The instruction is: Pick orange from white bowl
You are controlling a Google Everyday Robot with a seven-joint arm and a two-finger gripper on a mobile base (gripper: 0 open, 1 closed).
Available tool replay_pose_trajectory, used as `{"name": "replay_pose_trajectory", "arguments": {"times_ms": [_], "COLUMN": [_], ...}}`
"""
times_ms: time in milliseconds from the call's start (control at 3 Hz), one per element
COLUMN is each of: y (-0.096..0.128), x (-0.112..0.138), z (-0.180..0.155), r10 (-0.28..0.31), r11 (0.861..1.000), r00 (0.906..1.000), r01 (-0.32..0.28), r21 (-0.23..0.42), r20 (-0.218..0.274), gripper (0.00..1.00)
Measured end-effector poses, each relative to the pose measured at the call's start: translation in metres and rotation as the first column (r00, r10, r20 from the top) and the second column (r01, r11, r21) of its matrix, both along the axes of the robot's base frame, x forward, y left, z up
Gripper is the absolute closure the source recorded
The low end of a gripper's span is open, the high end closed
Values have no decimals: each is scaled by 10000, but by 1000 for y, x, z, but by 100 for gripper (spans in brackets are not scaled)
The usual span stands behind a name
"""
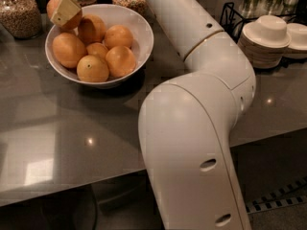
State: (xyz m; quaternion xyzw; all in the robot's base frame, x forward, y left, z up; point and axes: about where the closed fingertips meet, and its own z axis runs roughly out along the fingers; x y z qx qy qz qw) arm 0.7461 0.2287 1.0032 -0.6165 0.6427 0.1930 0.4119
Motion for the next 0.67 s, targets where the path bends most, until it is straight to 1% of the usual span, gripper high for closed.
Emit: {"name": "replay_pose_trajectory", "arguments": {"times_ms": [333, 667], "y": [-17, -53], "x": [-10, -26], "z": [13, 21], "r10": [279, 159], "r11": [9979, 9912], "r00": [9990, 9995], "r01": [-257, -119], "r21": [-594, -1317], "r20": [359, 291], "gripper": [100, 100]}}
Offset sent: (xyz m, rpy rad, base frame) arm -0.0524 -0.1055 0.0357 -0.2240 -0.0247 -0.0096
